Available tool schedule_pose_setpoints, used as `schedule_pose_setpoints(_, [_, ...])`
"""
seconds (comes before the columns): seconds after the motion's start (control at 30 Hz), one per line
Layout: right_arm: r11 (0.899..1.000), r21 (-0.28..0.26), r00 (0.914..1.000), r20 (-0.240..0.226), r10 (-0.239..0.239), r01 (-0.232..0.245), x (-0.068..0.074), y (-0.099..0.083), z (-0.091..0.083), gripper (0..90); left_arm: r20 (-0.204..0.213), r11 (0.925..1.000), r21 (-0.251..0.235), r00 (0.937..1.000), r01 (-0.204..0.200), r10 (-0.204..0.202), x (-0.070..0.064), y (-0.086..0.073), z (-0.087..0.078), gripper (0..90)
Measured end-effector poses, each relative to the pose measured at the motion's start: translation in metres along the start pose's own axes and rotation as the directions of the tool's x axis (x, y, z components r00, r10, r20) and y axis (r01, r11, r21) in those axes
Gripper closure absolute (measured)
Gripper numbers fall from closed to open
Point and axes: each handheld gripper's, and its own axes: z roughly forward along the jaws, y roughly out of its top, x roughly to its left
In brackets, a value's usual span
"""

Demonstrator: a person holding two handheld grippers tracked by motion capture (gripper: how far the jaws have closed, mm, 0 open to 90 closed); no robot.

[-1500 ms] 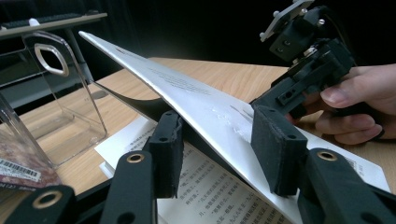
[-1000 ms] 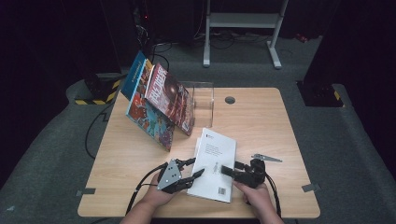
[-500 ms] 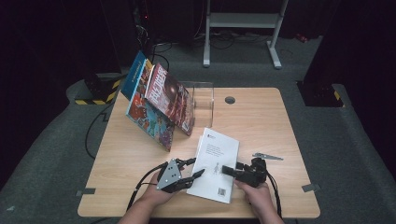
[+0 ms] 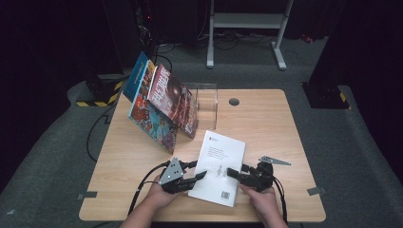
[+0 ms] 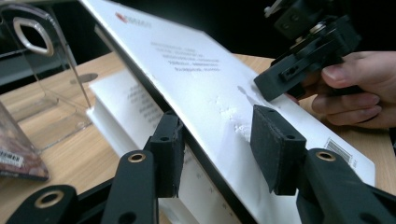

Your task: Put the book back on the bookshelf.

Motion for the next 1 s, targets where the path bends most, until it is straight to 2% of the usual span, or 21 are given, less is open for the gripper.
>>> schedule_pose_setpoints(0.17, [0.998, -0.042, 0.9987, 0.022, -0.046, 0.047, 0.005, 0.003, -0.008, 25.5, -0.021, 0.9999, 0.008, 0.9997, 0.013, -0.013, -0.001, 0.001, 0.003, 55.6])
schedule_pose_setpoints(0.3, [0.994, -0.06, 0.9941, 0.056, -0.093, 0.096, 0.009, 0.005, -0.011, 27.3, -0.024, 0.9983, 0.019, 0.9982, 0.055, -0.055, 0.001, -0.001, 0.006, 55.6])
schedule_pose_setpoints(0.43, [0.99, -0.083, 0.9904, 0.083, -0.111, 0.118, 0.013, 0.005, -0.012, 29.0, -0.02, 0.9955, 0.018, 0.9955, 0.093, -0.093, 0.004, -0.004, 0.009, 55.7])
schedule_pose_setpoints(0.57, [0.985, -0.105, 0.9869, 0.102, -0.125, 0.136, 0.017, 0.005, -0.013, 30.4, -0.034, 0.9938, 0.02, 0.9935, 0.109, -0.109, 0.003, -0.004, 0.011, 55.7])
schedule_pose_setpoints(0.73, [0.975, -0.116, 0.9768, 0.126, -0.173, 0.188, 0.022, 0.007, -0.015, 32.0, -0.038, 0.9907, 0.013, 0.9901, 0.136, -0.135, 0.004, -0.005, 0.013, 56.1])
schedule_pose_setpoints(0.87, [0.97, -0.121, 0.9711, 0.14, -0.194, 0.211, 0.025, 0.008, -0.016, 32.2, -0.045, 0.9869, -0.002, 0.9859, 0.161, -0.161, 0.004, -0.005, 0.014, 57.1])
schedule_pose_setpoints(1.0, [0.96, -0.128, 0.9602, 0.163, -0.226, 0.248, 0.028, 0.009, -0.017, 32.4, -0.062, 0.9835, -0.012, 0.9815, 0.181, -0.181, 0.004, -0.003, 0.015, 58.1])
